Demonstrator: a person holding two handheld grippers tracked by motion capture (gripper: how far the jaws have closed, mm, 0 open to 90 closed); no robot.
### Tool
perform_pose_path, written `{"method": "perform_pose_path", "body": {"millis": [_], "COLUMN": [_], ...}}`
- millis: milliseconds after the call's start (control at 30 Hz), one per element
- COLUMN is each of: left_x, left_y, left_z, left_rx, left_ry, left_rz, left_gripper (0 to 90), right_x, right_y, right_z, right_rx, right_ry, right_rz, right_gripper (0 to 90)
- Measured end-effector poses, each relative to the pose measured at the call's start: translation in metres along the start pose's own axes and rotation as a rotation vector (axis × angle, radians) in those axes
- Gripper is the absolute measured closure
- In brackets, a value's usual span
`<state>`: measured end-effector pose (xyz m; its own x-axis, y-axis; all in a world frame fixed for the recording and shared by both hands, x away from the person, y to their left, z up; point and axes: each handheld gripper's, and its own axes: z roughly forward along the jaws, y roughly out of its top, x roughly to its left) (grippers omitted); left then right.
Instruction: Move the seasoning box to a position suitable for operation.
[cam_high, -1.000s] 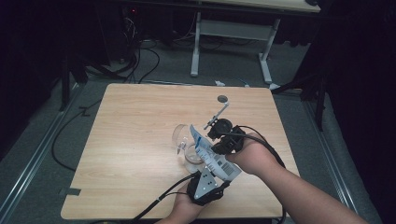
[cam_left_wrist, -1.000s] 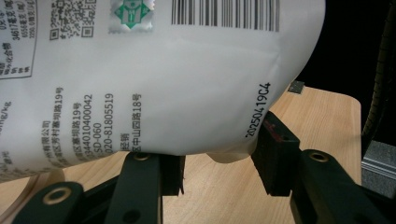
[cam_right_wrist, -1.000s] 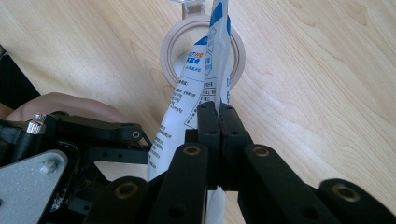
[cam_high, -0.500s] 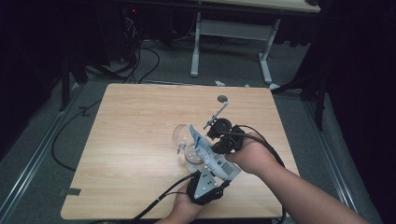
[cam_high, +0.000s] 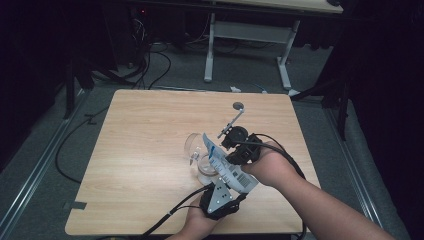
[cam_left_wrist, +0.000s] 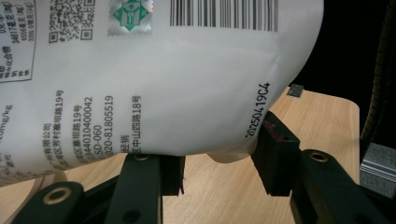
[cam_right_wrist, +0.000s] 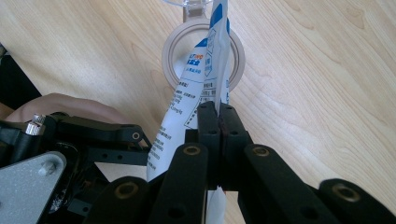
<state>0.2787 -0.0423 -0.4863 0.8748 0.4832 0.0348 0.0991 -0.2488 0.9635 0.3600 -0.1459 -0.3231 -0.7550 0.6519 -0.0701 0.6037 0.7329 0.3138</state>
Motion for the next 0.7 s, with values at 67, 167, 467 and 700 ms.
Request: {"method": "perform_pose_path", "body": {"millis": [67, 167, 467, 700], "left_x": [0.0, -0.0001, 0.0001, 0.0004], "left_y": [0.0001, 0.0001, 0.0002, 0.0006], "left_z": [0.0001, 0.0003, 0.0001, -0.0003], "left_rx": [0.0, 0.001, 0.001, 0.0], "left_ry": [-0.002, -0.003, -0.003, -0.002], "left_rz": [-0.002, -0.005, -0.004, -0.003], "left_gripper": [58.5, 58.5, 58.4, 58.5], "right_x": [-0.0002, -0.0002, 0.0, 0.0008], "right_y": [0.0, 0.0001, 0.0007, 0.0019], "right_z": [0.0002, 0.0009, 0.0021, 0.0018], "right_rx": [0.001, 0.002, 0.0, 0.005], "right_ry": [0.0, -0.001, -0.001, 0.0], "right_rz": [0.0, 0.003, -0.008, -0.007], "right_gripper": [90.0, 90.0, 90.0, 90.0]}}
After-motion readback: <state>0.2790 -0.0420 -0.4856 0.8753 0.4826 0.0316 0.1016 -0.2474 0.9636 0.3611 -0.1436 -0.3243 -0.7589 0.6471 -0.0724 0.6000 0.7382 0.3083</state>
